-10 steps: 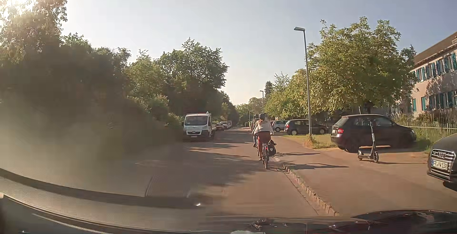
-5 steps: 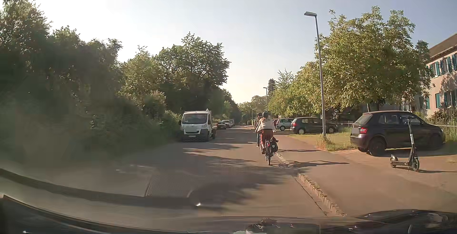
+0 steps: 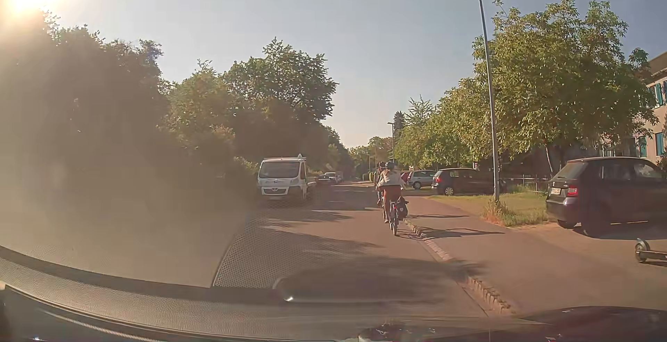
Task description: Follow the waypoints while adhering to traffic rules and regulations
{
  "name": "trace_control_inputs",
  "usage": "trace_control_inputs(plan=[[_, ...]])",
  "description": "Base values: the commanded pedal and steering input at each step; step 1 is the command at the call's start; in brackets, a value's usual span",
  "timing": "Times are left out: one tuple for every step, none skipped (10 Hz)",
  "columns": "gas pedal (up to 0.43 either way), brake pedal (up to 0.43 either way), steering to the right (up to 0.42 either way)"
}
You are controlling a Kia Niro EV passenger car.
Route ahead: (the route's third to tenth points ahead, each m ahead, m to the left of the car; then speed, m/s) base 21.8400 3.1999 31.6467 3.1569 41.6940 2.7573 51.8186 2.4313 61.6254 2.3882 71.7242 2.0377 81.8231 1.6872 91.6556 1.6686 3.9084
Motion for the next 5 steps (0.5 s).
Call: trace_control_inputs(plan=[[0.008,0.000,0.002],[0.008,0.000,0.003],[0.008,0.000,0.003],[0.008,0.000,0.001],[0.008,0.000,0.000]])
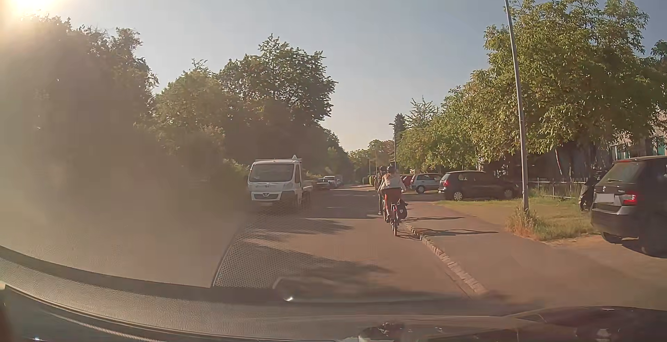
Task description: Follow the waypoints while adhering to traffic rules and regulations
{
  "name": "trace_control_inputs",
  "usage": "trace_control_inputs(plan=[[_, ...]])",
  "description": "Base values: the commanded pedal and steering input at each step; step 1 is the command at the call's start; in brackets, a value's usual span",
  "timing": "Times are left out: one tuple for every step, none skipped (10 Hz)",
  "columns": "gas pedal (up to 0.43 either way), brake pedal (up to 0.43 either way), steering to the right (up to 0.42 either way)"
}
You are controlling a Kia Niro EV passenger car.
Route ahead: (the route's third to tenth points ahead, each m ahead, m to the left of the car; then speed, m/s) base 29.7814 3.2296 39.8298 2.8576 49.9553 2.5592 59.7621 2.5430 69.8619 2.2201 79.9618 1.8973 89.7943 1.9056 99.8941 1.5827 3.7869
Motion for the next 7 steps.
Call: trace_control_inputs(plan=[[0.008,0.000,0.000],[0.008,0.000,0.004],[0.008,0.000,0.006],[0.020,0.000,0.006],[0.020,0.000,0.005],[0.020,0.000,0.004],[0.020,0.000,0.004]])
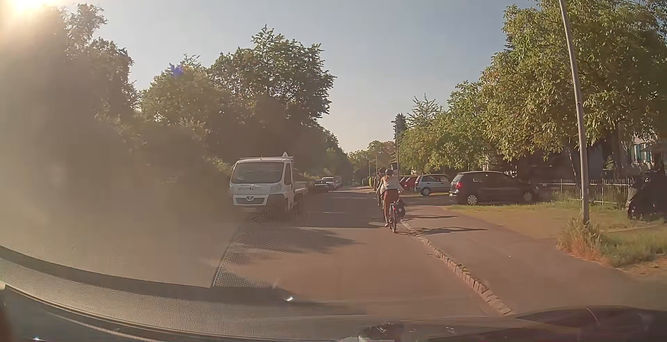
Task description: Follow the waypoints while adhering to traffic rules and regulations
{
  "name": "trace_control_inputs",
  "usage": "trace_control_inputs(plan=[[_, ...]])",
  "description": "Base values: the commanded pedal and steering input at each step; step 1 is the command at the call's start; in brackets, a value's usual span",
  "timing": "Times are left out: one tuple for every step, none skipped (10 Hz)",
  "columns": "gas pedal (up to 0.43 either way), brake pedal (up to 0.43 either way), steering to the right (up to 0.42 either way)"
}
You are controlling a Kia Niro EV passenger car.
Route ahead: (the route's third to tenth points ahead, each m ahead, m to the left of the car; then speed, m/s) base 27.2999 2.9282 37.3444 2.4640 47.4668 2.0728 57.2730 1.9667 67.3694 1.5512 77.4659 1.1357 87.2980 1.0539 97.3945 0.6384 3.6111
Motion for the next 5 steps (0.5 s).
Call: trace_control_inputs(plan=[[0.020,0.000,0.005],[0.020,0.000,0.007],[0.020,0.000,0.007],[0.028,0.000,0.006],[0.028,0.000,0.006]])
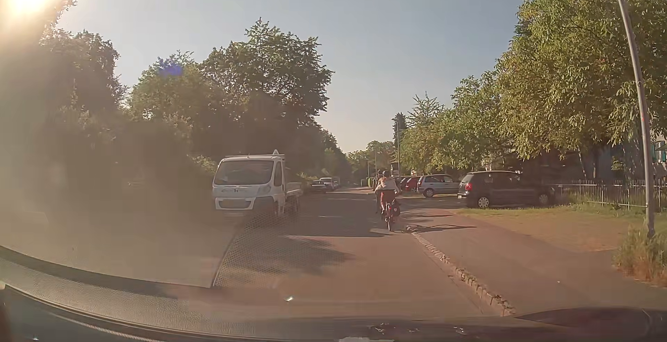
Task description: Follow the waypoints while adhering to traffic rules and regulations
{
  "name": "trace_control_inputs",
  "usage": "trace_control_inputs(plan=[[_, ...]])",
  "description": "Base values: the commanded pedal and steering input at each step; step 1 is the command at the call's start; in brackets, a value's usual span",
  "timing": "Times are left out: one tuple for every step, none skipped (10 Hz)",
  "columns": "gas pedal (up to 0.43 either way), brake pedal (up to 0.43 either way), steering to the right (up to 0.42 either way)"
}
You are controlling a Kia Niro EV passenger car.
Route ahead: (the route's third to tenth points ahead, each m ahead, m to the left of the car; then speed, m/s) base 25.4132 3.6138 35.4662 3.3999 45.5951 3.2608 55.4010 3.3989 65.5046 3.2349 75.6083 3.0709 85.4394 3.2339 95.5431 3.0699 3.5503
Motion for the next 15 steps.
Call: trace_control_inputs(plan=[[0.028,0.000,0.006],[0.028,0.000,0.006],[0.028,0.000,0.006],[0.028,0.000,0.006],[0.028,0.000,0.006],[0.028,0.000,0.006],[0.028,0.000,0.006],[0.028,0.000,0.008],[0.028,0.000,0.008],[0.028,0.000,0.007],[0.028,0.000,0.006],[0.039,0.000,0.006],[0.039,0.000,0.006],[0.039,0.000,0.006],[0.039,0.000,0.006]])
